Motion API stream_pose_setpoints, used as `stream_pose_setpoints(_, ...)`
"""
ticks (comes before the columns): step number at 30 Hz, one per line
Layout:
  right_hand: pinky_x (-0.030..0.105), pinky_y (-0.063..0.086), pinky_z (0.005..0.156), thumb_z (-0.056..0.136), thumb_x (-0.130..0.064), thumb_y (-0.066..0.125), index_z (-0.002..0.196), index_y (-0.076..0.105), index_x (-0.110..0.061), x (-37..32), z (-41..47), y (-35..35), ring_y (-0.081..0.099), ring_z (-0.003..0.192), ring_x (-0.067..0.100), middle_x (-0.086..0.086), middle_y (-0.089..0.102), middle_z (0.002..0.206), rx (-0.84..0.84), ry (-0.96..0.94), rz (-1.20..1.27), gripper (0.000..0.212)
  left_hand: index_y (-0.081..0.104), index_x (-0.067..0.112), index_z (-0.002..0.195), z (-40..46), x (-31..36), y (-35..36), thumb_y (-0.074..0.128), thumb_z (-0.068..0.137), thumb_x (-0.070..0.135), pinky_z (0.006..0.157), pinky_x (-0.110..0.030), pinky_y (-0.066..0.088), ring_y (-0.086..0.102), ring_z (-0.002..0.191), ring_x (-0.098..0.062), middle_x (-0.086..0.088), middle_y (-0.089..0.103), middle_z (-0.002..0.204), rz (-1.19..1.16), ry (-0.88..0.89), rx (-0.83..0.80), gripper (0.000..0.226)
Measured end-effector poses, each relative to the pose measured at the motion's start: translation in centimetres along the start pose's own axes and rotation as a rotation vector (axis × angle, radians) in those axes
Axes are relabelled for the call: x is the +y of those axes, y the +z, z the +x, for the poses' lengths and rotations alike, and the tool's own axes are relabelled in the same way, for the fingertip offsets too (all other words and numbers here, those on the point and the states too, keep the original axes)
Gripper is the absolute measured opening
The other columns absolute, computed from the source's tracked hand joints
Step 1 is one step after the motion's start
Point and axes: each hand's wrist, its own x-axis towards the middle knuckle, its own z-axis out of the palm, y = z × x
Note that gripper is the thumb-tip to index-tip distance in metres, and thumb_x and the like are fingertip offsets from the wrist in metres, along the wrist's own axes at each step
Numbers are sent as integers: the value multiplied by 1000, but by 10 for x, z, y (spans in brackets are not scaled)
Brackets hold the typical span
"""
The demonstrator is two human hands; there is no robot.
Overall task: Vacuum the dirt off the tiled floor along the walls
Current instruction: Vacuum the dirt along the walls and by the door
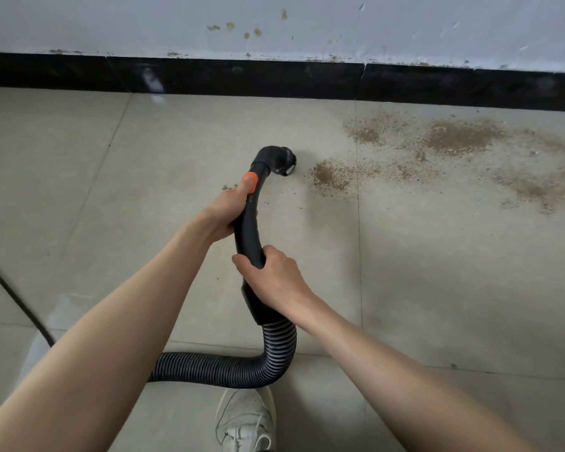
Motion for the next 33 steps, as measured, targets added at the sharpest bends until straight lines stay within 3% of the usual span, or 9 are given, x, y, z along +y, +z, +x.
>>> stream_pose_setpoints(6,37,48,72,91,-51,51,95,51,-16,19,-2,-27,60,86,26,4,61,89,91,49,5,36,49,8,87,10,13,45,38,93,60,74,-34,44,49,67,-19,-7,50,76,66,43,-99,54)
stream_pose_setpoints(16,35,41,68,91,-53,51,94,50,-17,42,-1,-64,58,86,28,2,58,87,147,95,-106,36,50,6,88,21,16,89,36,93,61,69,-32,44,48,64,-19,-5,49,73,22,36,-165,57)
stream_pose_setpoints(21,27,38,57,92,-52,50,82,48,-21,49,1,-77,57,74,15,-2,59,81,162,75,-17,33,52,6,89,19,29,100,42,94,55,60,-24,46,51,67,-16,-4,51,79,41,71,-145,51)
stream_pose_setpoints(25,18,38,52,91,-52,54,76,50,-24,39,-1,-88,56,63,2,-7,59,73,210,-29,129,32,54,9,87,8,62,95,47,93,52,49,-18,48,55,69,-13,-3,56,82,37,180,-108,44)
stream_pose_setpoints(29,8,39,50,87,-52,63,83,51,-26,13,1,-92,57,62,-6,-12,59,73,306,-168,259,29,58,7,89,-19,114,85,50,93,50,61,-21,50,58,65,-11,-3,61,75,8,353,-190,44)
stream_pose_setpoints(33,10,39,53,88,-43,66,91,43,-31,-11,7,-87,57,68,-4,-17,58,76,549,-242,302,26,59,11,79,-45,153,91,54,92,43,62,-18,47,59,66,-10,0,63,71,201,613,-61,35)
